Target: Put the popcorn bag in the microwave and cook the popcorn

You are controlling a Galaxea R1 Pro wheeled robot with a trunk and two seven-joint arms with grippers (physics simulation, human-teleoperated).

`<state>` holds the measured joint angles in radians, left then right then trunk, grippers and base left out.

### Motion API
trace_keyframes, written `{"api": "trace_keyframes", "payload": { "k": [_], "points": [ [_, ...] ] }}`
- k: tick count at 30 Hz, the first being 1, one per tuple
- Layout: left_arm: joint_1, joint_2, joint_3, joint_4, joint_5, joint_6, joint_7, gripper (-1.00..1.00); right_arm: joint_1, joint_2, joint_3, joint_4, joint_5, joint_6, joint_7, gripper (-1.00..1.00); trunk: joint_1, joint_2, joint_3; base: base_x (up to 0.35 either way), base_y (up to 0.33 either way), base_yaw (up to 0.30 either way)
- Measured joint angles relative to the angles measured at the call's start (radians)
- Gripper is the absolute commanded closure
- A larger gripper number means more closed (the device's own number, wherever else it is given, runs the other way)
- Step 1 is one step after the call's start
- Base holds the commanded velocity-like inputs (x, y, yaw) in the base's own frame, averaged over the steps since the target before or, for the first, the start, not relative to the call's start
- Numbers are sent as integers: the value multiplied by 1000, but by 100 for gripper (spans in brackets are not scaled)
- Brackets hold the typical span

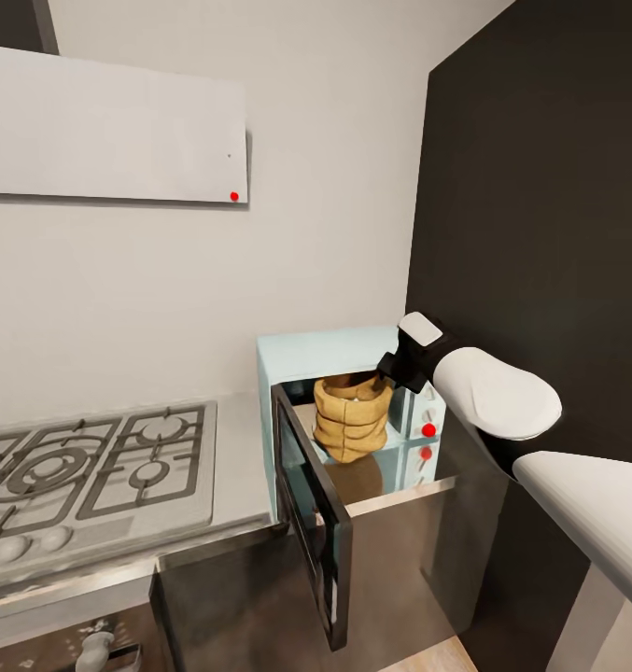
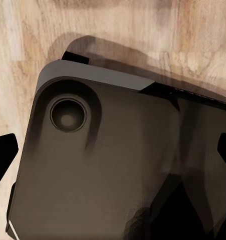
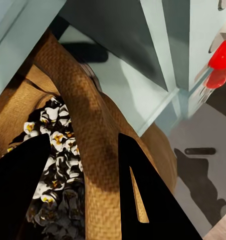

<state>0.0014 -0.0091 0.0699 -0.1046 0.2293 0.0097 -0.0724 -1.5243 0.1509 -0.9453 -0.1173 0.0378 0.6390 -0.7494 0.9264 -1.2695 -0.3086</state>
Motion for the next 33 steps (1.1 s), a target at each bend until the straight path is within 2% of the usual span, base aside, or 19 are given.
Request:
{"api": "trace_keyframes", "payload": {
  "k": [13, 16, 33],
  "points": [
    [0, 0, 0, 0, 0, 0, -2, -100, 0, 0, 1, 0, 1, 0, 0, 100, 0, 0, 0, 40, 2, 0],
    [0, 0, 0, 0, 0, 0, -1, -100, 0, 0, 9, 0, 6, 2, 0, 100, 0, 0, 0, 0, 214, 0],
    [0, 0, 0, 0, 0, 0, 0, -100, 0, 2, 2, 1, 2, 12, 10, 100, 0, 0, 0, 0, 15, 0]
  ]
}}
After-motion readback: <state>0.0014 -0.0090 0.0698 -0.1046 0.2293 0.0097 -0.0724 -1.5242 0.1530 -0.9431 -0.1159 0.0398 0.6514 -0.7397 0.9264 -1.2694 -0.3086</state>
